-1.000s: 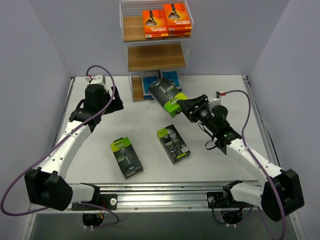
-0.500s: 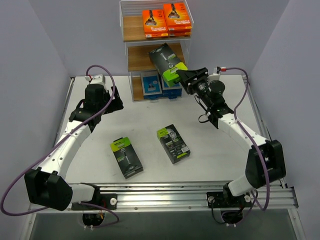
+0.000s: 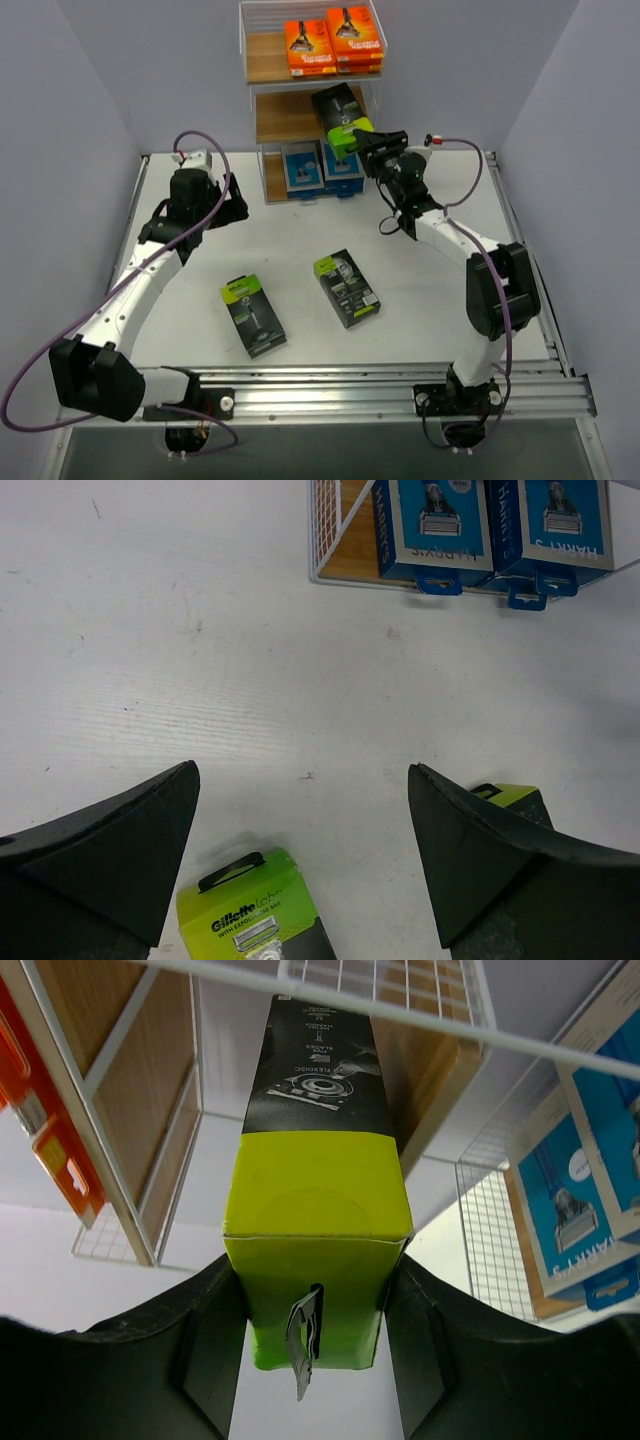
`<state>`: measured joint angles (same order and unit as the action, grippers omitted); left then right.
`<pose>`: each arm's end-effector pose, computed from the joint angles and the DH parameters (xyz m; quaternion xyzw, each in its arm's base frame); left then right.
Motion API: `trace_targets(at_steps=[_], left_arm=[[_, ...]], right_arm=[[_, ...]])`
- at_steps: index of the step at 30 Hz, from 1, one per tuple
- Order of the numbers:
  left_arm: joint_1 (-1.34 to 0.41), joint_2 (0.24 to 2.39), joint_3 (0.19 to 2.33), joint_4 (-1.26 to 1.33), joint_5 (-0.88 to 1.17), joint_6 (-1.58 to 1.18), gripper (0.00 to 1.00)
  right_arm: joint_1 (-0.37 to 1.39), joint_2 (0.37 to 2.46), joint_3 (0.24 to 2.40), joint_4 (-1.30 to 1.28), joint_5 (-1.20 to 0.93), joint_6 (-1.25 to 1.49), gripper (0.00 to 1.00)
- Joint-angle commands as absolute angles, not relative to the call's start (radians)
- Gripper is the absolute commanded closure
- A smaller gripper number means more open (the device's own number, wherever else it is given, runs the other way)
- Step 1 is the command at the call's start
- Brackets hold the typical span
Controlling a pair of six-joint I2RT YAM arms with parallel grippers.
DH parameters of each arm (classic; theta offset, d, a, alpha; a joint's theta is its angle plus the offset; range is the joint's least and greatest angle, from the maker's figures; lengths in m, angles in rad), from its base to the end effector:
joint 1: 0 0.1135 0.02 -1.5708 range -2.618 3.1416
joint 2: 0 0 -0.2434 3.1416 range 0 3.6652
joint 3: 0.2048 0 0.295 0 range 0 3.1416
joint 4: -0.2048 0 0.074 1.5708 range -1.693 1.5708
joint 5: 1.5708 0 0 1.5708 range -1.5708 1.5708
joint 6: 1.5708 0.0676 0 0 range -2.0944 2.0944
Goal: Place and organize the shaving razors onto the shelf
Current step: Place the shaving razor onto shelf
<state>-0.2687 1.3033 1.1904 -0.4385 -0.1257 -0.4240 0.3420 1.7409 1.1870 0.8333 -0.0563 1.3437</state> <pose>0.3586 -0.0899 0.3014 -0.0981 0.8662 -0.1137 0.4766 0.4457 0.1627 0.2915 0.2691 0.5384 0.6073 0.5185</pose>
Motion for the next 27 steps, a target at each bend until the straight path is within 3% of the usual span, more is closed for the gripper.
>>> trace_targets(at_steps=[1, 27], left_arm=[[-0.27, 1.299, 1.21, -0.425, -0.106, -0.434, 0.06], [-0.288, 1.31, 1.206, -0.417, -0.064, -0.448, 0.06]], right_arm=[[0.348, 1.729, 1.292, 0.989, 0.078, 1.365, 1.0], [0.423, 1.905, 1.499, 0.831, 0.367, 1.439, 1.0]])
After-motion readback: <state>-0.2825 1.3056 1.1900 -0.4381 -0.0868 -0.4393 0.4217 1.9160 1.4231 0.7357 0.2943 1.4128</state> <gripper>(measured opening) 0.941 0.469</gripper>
